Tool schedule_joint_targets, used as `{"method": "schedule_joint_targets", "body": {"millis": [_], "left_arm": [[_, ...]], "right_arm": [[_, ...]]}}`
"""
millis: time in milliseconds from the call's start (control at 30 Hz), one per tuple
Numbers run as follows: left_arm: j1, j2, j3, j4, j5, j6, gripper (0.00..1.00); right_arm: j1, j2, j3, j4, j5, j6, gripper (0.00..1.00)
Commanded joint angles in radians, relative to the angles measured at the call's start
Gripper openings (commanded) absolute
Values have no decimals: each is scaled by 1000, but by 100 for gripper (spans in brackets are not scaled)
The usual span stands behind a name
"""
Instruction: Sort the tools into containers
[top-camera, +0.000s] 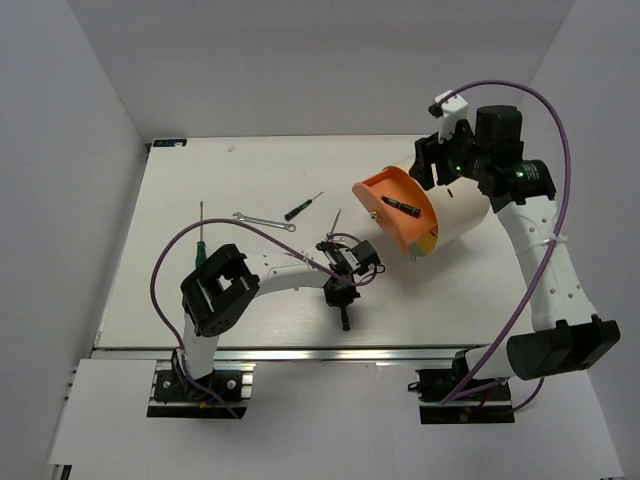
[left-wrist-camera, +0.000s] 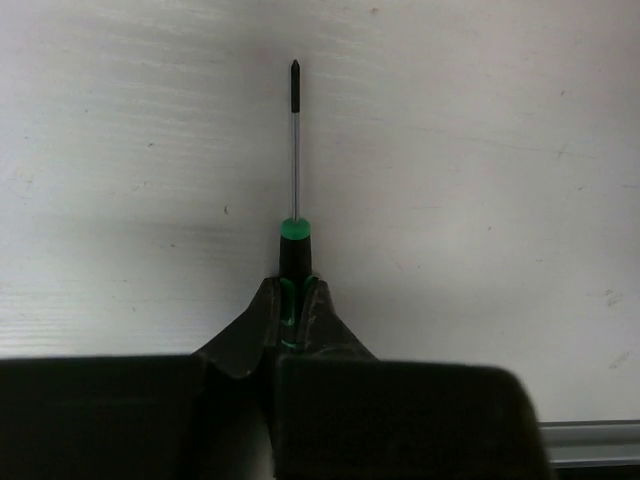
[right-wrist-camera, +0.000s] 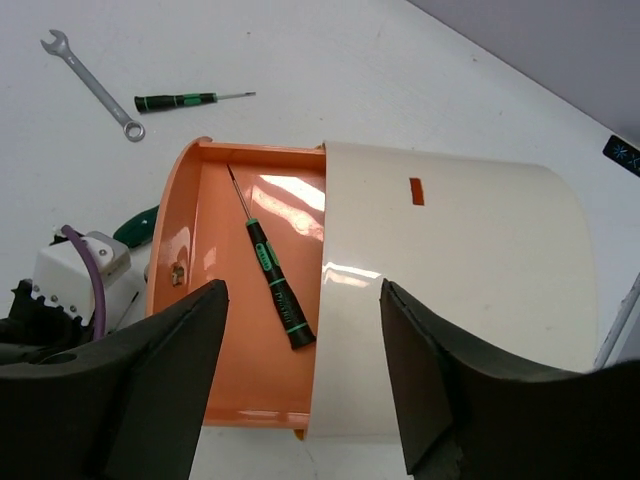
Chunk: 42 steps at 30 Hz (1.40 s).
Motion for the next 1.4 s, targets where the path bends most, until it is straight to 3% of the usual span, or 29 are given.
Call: {"method": "schedule_joint_targets", "body": {"millis": [0, 167, 300, 333, 367, 467, 600, 800, 933, 1200, 1233, 1267, 1300, 1333, 1367], "left_arm": [[-10, 12, -8, -102, 6, 8, 2], [-18, -135, -5, -115, -70, 14, 0], [-20, -345, -10, -48, -112, 57, 0], [-20, -391, -13, 8, -121, 89, 0], [-20, -487, -28, 44, -126, 98, 0], [-20, -631, -83, 264, -129, 138, 0], [-6, -729, -118, 525, -124, 180, 0], [46, -473, 68, 737, -20, 207, 0], [54, -295, 264, 747, -24, 204, 0], [60, -168, 360, 682, -107, 209, 0], [62, -162, 364, 669, -100, 212, 5], [63, -156, 376, 662, -92, 210, 21], [63, -143, 381, 659, -81, 212, 31], [63, -139, 384, 656, -57, 210, 41], [65, -133, 392, 652, -43, 210, 56]], "right_arm": [[-36, -60, 7, 61, -73, 28, 69], [-98, -110, -30, 98, -107, 18, 86], [-147, -144, -71, 130, -153, 23, 83], [-158, -149, -74, 130, -167, 24, 78], [-177, -150, -77, 132, -193, 31, 54], [-210, -157, -96, 139, -224, 41, 0], [-218, -157, -126, 153, -236, 55, 0], [-218, -170, -157, 169, -227, 77, 0], [-221, -193, -174, 175, -211, 71, 0], [-265, -249, -244, 196, -205, 72, 0], [-265, -253, -249, 198, -207, 72, 0], [-267, -255, -252, 198, -211, 67, 3], [-267, -255, -255, 198, -214, 63, 8], [-267, -256, -257, 198, -230, 54, 15], [-267, -256, -257, 196, -240, 41, 30]]}}
